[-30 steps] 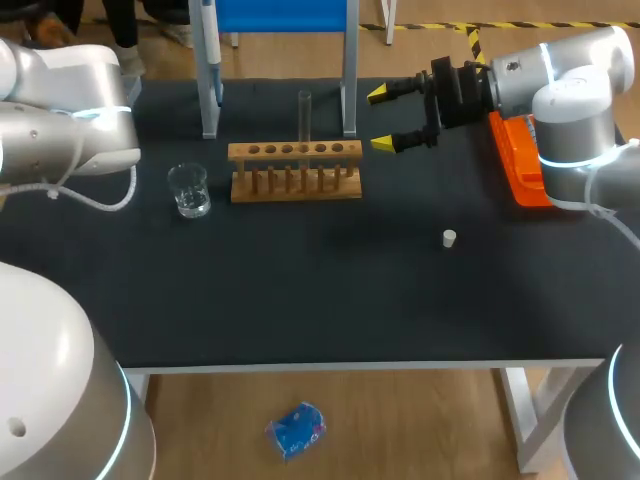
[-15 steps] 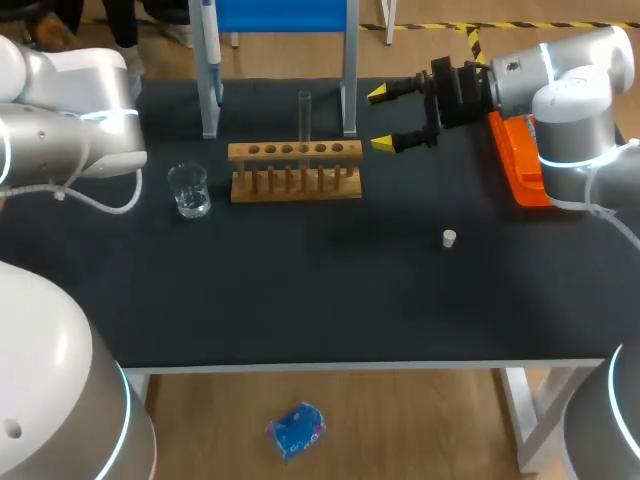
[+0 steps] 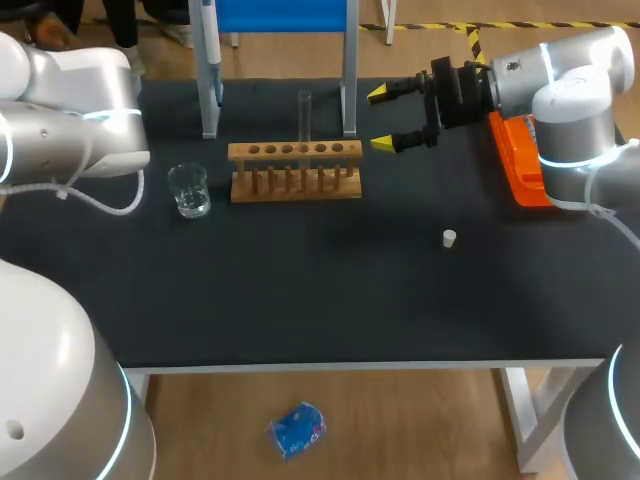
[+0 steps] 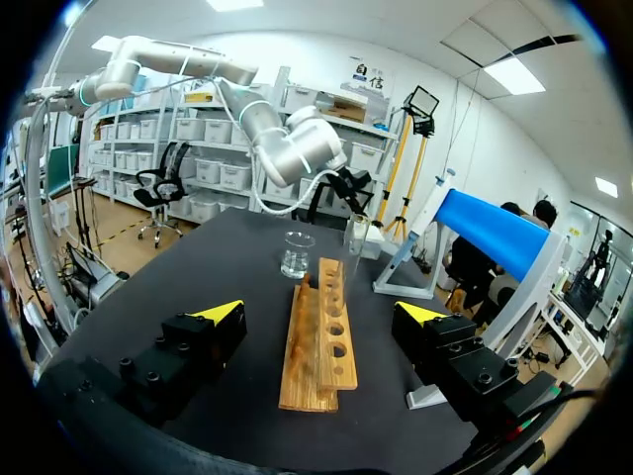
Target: Invert the test tube, pick up the pipette, mount the tip to pipette, aspirate from beaker and dispense into the tube, eject the tip, return the pipette, and cap with the stopper.
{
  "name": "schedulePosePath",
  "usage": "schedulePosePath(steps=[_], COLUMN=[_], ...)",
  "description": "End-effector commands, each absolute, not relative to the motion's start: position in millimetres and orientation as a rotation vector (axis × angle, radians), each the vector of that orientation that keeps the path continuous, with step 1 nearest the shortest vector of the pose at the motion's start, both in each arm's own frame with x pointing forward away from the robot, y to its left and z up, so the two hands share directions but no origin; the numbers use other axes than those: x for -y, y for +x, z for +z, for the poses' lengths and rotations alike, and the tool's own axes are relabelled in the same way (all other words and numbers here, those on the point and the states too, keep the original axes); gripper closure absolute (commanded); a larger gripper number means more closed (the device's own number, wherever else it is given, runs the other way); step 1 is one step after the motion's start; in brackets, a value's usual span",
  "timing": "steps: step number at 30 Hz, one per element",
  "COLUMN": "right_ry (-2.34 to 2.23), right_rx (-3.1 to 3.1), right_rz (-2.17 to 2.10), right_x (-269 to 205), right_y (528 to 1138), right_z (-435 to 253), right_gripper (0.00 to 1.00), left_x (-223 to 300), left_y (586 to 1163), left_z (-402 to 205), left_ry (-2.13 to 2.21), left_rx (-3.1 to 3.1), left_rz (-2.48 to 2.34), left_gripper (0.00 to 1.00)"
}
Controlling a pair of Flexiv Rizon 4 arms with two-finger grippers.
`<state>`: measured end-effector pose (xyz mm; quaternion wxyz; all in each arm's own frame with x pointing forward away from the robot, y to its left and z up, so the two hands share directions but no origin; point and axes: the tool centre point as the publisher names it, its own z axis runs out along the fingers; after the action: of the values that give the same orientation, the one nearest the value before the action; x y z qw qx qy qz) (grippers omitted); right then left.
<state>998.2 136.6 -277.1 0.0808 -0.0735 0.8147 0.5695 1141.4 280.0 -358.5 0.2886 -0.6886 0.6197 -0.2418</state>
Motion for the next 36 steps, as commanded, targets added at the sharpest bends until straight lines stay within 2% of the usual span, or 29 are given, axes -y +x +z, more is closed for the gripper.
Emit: schedulePosePath(steps=[1,2,3,4,8,10,12,13,15,27,28,29,30,32,36], right_ry=[-0.221,-0.221,-0.221,-0.221,-0.221,-0.221,-0.221,-0.221,-0.221,-0.221,-0.221,-0.221,-0.221,-0.221,-0.221], right_rx=[-2.437,-2.437,-2.437,-2.437,-2.437,-2.437,-2.437,-2.437,-2.437,-2.437,-2.437,-2.437,-2.437,-2.437,-2.437], right_rz=[1.701,1.701,1.701,1.701,1.701,1.701,1.701,1.701,1.701,1.701,1.701,1.701,1.701,1.701,1.701], right_x=[-136.2,-136.2,-136.2,-136.2,-136.2,-136.2,-136.2,-136.2,-136.2,-136.2,-136.2,-136.2,-136.2,-136.2,-136.2], right_y=[998.2,998.2,998.2,998.2,998.2,998.2,998.2,998.2,998.2,998.2,998.2,998.2,998.2,998.2,998.2], right_z=[-277.1,-277.1,-277.1,-277.1,-277.1,-277.1,-277.1,-277.1,-277.1,-277.1,-277.1,-277.1,-277.1,-277.1,-277.1], right_gripper=[0.0,0.0,0.0,0.0,0.0,0.0,0.0,0.0,0.0,0.0,0.0,0.0,0.0,0.0,0.0], left_x=[-279.8,-279.7,-279.7,-279.6,-278.8,-278.6,-278.4,-278.4,-278.3,-278.4,-278.4,-278.3,-278.3,-278.3,-278.1], left_y=[1142.8,1142.8,1142.7,1142.7,1143.2,1143.4,1143.5,1143.4,1143.2,1139.4,1139.2,1138.9,1138.8,1138.6,1139.2], left_z=[-356.4,-356.6,-356.7,-356.8,-357.7,-357.8,-357.8,-357.9,-357.9,-357.2,-357.2,-357.2,-357.2,-357.4,-358.8], left_ry=[-1.846,-1.846,-1.846,-1.846,-1.842,-1.84,-1.84,-1.84,-1.84,-1.844,-1.843,-1.842,-1.842,-1.841,-1.841], left_rx=[-1.666,-1.667,-1.669,-1.669,-1.678,-1.68,-1.682,-1.682,-1.682,-1.675,-1.677,-1.678,-1.679,-1.68,-1.681], left_rz=[-0.634,-0.632,-0.63,-0.629,-0.622,-0.62,-0.618,-0.617,-0.613,-0.611,-0.611,-0.609,-0.606,-0.602,-0.601], left_gripper=[0.27,0.28,0.44,0.52,0.59,0.71,0.75,0.93,1.0,1.0,0.55,0.16,0.07,0.04,0.08])
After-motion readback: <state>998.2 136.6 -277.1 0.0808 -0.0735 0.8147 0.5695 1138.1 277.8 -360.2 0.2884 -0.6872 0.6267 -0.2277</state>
